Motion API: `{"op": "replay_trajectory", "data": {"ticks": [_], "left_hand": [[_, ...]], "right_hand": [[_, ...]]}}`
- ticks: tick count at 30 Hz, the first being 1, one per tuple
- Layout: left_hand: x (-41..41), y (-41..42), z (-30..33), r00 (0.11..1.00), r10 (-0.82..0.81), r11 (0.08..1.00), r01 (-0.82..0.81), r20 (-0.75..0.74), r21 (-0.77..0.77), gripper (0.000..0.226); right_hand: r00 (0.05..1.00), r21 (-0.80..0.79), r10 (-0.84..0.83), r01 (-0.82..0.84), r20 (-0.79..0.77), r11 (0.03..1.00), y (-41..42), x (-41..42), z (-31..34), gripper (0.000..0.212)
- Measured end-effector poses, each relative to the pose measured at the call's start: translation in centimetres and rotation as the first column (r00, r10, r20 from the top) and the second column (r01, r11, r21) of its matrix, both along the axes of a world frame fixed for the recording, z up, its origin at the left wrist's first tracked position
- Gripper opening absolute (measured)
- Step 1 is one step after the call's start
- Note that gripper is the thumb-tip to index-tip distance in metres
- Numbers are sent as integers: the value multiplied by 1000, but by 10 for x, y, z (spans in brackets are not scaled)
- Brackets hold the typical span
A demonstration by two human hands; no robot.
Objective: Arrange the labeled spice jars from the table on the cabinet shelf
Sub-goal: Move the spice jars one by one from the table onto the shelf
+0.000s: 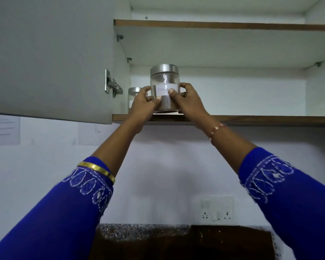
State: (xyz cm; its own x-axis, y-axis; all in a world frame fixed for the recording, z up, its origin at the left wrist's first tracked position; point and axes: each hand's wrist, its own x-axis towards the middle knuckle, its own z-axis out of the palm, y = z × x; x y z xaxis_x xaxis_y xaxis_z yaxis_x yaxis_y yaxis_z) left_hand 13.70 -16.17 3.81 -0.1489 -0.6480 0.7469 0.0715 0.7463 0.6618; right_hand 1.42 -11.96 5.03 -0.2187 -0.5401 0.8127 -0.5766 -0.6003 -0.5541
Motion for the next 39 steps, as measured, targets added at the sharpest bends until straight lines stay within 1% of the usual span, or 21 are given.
{"op": "replay_trajectory", "data": {"ticks": [3, 7, 10, 13, 15, 16, 17, 18, 20, 22, 24, 27, 29, 31, 33, 34, 35, 36, 37, 38, 39], "left_hand": [[-5, -24, 4, 999, 27, 1000, -26, 40, -3, 45], [-12, -47, 12, 949, 271, 956, -245, 162, -161, 45], [-17, -61, 18, 897, 382, 921, -350, 220, -173, 52], [-22, -72, 26, 829, 463, 886, -428, 314, -178, 50], [-26, -78, 31, 742, 508, 860, -467, 438, -207, 45], [-28, -81, 34, 688, 527, 846, -484, 500, -225, 42], [-29, -83, 37, 638, 532, 838, -491, 556, -238, 39], [-30, -83, 39, 595, 528, 836, -489, 606, -249, 35], [-32, -87, 44, 528, 501, 847, -462, 686, -264, 26], [-34, -93, 47, 489, 461, 864, -438, 740, -249, 10], [-36, -99, 49, 448, 447, 867, -432, 774, -250, 13], [-41, -105, 51, 379, 458, 857, -430, 804, -285, 21], [-42, -105, 51, 378, 461, 855, -432, 803, -288, 17], [-42, -104, 50, 403, 464, 855, -437, 789, -279, 14], [-42, -101, 47, 497, 478, 856, -448, 724, -258, 12], [-42, -99, 44, 568, 490, 856, -457, 661, -242, 11], [-41, -96, 40, 634, 514, 848, -475, 578, -234, 13], [-40, -92, 36, 674, 556, 828, -505, 486, -246, 16], [-40, -87, 29, 687, 609, 792, -545, 396, -274, 23], [-39, -82, 22, 681, 661, 750, -582, 315, -314, 28], [-39, -76, 14, 672, 698, 709, -603, 247, -364, 31]], "right_hand": [[999, 31, -47, 48, -20, 998, -23, -4, 3, 48], [991, 69, -127, 129, -36, 989, -49, -14, 4, 47], [975, 87, -198, 206, -97, 975, -64, -23, 14, 42], [981, 193, -165, 182, -104, 964, -75, -29, 25, 34], [967, 260, -194, 232, -165, 937, -83, -31, 30, 28], [953, 292, -211, 270, -218, 917, -87, -32, 33, 21], [936, 337, -223, 311, -274, 889, -89, -32, 37, 13], [915, 381, -225, 351, -335, 855, -90, -31, 39, 11], [880, 446, -198, 399, -432, 801, -95, -32, 45, 24], [845, 466, -174, 438, -506, 769, -99, -33, 48, 27], [815, 468, -162, 469, -557, 749, -104, -35, 50, 17], [811, 487, -150, 474, -565, 733, -106, -32, 49, 28], [821, 495, -140, 459, -553, 738, -104, -31, 49, 28], [857, 495, -136, 409, -498, 766, -105, -32, 48, 30], [906, 472, -142, 335, -398, 816, -104, -34, 45, 16], [926, 442, -159, 308, -342, 842, -103, -34, 43, 14], [934, 400, -196, 308, -297, 863, -100, -34, 41, 22], [928, 329, -247, 333, -278, 883, -97, -32, 38, 23], [909, 242, -304, 375, -285, 895, -94, -30, 33, 16], [880, 143, -365, 421, -305, 896, -89, -27, 27, 18], [847, 66, -415, 460, -331, 885, -84, -23, 21, 28]]}}
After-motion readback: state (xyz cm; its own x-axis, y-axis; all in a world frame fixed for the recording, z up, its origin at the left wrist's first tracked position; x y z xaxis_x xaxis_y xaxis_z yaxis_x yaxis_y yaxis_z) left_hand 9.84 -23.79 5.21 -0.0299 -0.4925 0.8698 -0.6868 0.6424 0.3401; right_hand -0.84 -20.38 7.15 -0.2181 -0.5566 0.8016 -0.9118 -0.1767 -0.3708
